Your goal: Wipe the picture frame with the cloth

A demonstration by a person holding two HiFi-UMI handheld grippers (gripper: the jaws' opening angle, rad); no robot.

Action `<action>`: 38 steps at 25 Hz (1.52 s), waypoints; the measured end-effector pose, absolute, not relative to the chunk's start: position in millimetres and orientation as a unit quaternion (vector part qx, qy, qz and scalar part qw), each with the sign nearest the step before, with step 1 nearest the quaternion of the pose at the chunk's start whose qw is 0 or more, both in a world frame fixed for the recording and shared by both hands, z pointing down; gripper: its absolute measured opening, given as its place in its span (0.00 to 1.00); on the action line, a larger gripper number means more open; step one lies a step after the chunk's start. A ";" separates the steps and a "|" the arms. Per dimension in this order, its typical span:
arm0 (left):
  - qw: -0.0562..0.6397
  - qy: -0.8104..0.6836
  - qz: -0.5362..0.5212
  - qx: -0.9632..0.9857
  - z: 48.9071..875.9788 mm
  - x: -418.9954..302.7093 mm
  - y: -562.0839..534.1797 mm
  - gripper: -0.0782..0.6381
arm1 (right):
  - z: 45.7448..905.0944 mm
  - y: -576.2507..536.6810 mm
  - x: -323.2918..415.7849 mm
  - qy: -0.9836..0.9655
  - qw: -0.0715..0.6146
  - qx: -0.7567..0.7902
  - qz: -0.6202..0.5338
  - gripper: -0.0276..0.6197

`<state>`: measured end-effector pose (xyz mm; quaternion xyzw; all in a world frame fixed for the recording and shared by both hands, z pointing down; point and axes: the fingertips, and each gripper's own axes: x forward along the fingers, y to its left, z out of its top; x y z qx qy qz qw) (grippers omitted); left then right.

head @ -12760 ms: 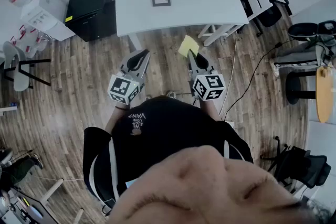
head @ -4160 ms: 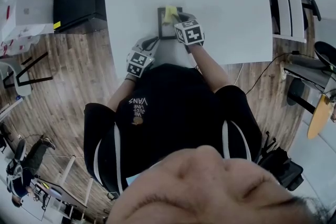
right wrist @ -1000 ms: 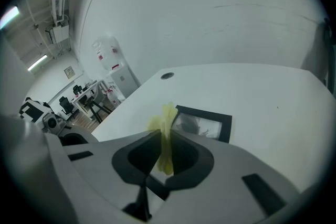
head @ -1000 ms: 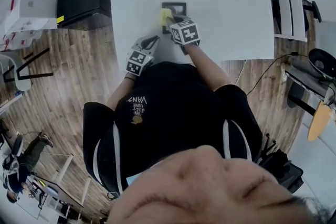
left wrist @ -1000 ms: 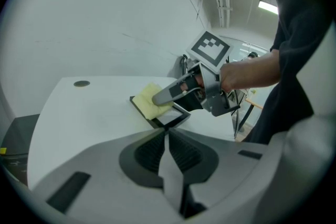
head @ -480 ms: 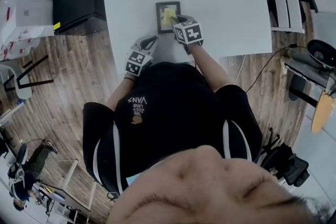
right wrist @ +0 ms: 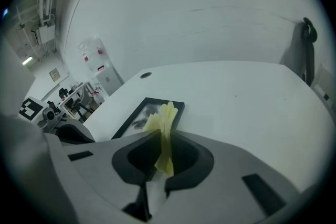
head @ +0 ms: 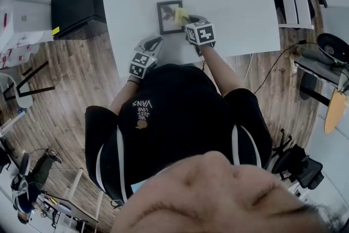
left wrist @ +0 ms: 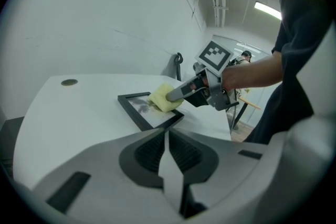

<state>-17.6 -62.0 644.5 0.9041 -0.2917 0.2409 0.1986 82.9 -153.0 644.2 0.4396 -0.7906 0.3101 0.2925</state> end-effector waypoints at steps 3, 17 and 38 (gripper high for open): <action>0.199 -0.288 0.241 0.905 645.2 -13.8 -61.8 0.16 | 647.3 -151.3 88.3 -0.789 0.287 0.442 0.318 0.11; 0.198 -0.281 0.241 0.907 644.8 -9.0 -64.6 0.16 | 637.9 -152.8 117.2 -0.771 0.289 0.474 0.312 0.11; 0.202 -0.303 0.230 0.903 641.5 -29.5 -58.0 0.16 | 605.3 -151.1 48.0 -0.817 0.250 0.425 0.300 0.11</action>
